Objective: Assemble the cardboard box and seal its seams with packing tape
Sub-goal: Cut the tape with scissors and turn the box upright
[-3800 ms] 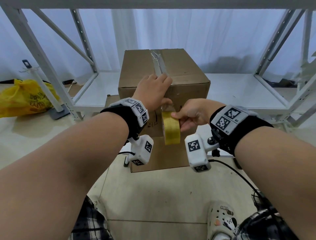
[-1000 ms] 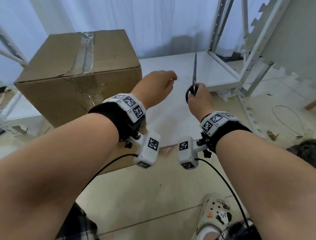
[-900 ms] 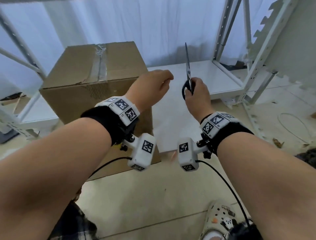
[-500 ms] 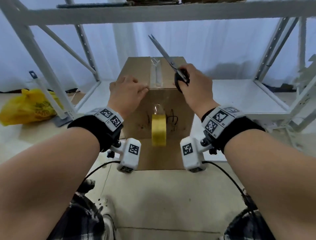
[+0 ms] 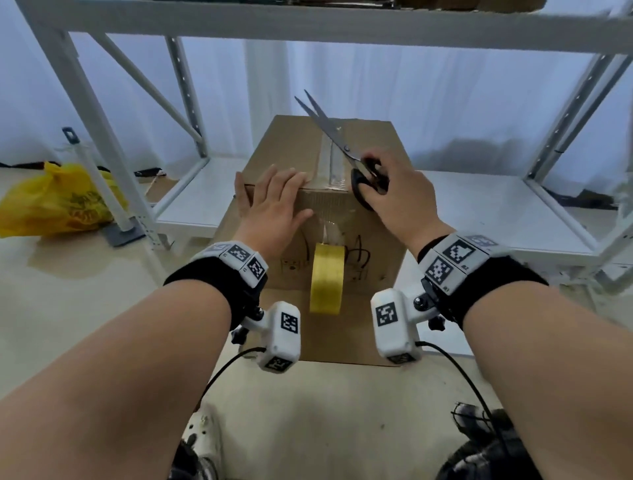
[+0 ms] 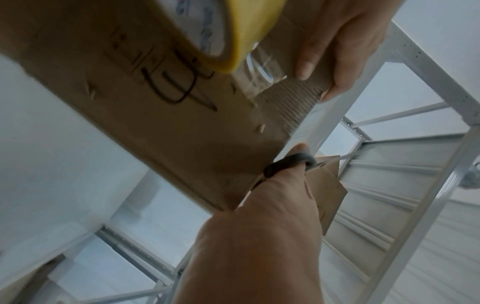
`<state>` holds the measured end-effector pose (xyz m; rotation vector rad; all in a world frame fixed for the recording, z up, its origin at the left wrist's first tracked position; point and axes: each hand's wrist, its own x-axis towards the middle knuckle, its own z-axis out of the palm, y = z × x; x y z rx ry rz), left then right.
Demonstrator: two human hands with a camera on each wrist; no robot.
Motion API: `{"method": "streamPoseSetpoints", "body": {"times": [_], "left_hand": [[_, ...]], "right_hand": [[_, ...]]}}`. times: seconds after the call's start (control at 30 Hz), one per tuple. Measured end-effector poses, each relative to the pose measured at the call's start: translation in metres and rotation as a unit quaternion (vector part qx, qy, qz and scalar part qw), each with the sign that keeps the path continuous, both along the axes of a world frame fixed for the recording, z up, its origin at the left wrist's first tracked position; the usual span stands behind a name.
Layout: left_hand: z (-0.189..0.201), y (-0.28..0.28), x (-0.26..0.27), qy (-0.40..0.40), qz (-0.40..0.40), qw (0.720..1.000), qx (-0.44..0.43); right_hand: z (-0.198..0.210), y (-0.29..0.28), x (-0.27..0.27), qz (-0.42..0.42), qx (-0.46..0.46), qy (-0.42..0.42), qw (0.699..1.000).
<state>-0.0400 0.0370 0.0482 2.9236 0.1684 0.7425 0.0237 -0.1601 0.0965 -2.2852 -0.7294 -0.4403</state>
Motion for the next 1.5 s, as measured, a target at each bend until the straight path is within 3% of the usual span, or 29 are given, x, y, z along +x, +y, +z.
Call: {"method": "streamPoseSetpoints", "body": {"times": [0.2,0.37,0.43,0.53,0.63,0.73,0.87,1.0,1.13,1.2,1.3,1.5], "left_hand": [[0.013,0.014,0.004,0.046,-0.037,0.998,-0.028],[0.011,0.01,-0.018,-0.075,0.002,0.994,-0.08],[0.007,0.008,-0.023,-0.025,-0.003,0.989,-0.146],[0.004,-0.007,-0.026,0.117,-0.027,0.948,-0.294],[0.003,-0.028,-0.025,0.143,-0.036,0.882,-0.448],[-0.003,-0.043,-0.019,0.135,0.005,0.861,-0.49],[-0.008,-0.045,-0.009,0.137,0.057,0.852,-0.502],[-0.011,-0.044,-0.004,0.154,0.061,0.805,-0.57],[-0.014,-0.046,-0.008,0.147,0.086,0.749,-0.641],[-0.016,-0.047,-0.01,0.123,0.087,0.75,-0.644],[-0.017,-0.053,-0.016,0.088,0.083,0.76,-0.639],[-0.013,-0.062,-0.027,0.064,0.08,0.772,-0.627]], "right_hand": [[-0.003,-0.001,0.002,0.037,0.04,0.048,0.997],[-0.01,0.003,-0.007,0.022,0.066,0.039,0.997],[-0.01,0.002,-0.013,0.028,0.047,0.028,0.998],[-0.008,0.0,-0.02,0.014,0.023,-0.01,1.0],[-0.007,0.0,-0.023,-0.008,-0.019,-0.043,0.999],[-0.009,-0.003,-0.024,-0.001,-0.076,-0.072,0.995],[-0.012,-0.008,-0.025,0.032,-0.077,-0.074,0.994],[-0.014,-0.008,-0.023,0.032,-0.072,-0.057,0.995],[-0.006,-0.003,-0.024,0.053,-0.013,0.003,0.998],[0.0,-0.002,-0.029,0.108,0.027,0.076,0.991],[0.001,-0.013,-0.036,0.156,-0.021,0.15,0.976],[0.003,-0.048,-0.038,0.125,-0.142,0.293,0.937]]}}
